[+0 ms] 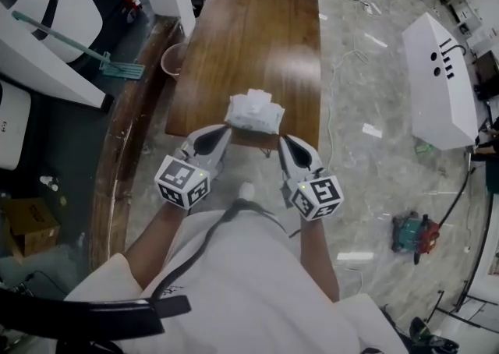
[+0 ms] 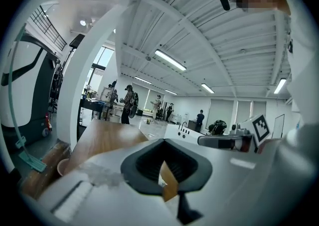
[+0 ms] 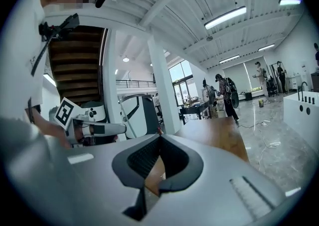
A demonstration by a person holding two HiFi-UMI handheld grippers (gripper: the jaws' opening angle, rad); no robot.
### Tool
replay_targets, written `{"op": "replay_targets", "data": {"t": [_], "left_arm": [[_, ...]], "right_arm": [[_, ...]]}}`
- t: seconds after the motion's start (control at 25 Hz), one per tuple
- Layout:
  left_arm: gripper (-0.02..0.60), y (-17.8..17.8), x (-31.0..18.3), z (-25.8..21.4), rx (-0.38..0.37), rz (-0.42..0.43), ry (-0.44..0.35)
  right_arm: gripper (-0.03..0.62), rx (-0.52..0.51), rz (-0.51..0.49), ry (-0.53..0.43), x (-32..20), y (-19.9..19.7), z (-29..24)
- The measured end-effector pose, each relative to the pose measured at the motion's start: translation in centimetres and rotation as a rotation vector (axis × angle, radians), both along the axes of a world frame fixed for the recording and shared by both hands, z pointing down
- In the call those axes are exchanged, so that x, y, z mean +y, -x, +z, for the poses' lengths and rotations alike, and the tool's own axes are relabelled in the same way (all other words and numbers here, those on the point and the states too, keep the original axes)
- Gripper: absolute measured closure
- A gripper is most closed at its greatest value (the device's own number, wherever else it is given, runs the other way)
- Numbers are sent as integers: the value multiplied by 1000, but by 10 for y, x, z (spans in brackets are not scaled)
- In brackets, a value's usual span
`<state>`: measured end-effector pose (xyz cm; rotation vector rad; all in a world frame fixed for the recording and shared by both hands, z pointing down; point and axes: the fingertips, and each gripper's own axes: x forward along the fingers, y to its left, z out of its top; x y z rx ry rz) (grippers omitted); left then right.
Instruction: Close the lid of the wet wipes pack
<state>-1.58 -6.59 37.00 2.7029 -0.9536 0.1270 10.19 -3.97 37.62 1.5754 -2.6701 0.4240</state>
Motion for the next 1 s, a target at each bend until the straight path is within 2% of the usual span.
{"op": "replay_targets", "data": {"t": [0.36, 0.64, 1.0], "left_arm": [[580, -42, -29, 10, -24, -51, 12], [580, -45, -40, 24, -47, -72, 51], [580, -40, -70, 16, -34, -66, 43]], "right_arm": [[585, -20, -57, 3, -36, -47, 11], [585, -34, -82, 28, -50, -54, 23], [585, -21, -79, 42, -69, -48, 22]]}}
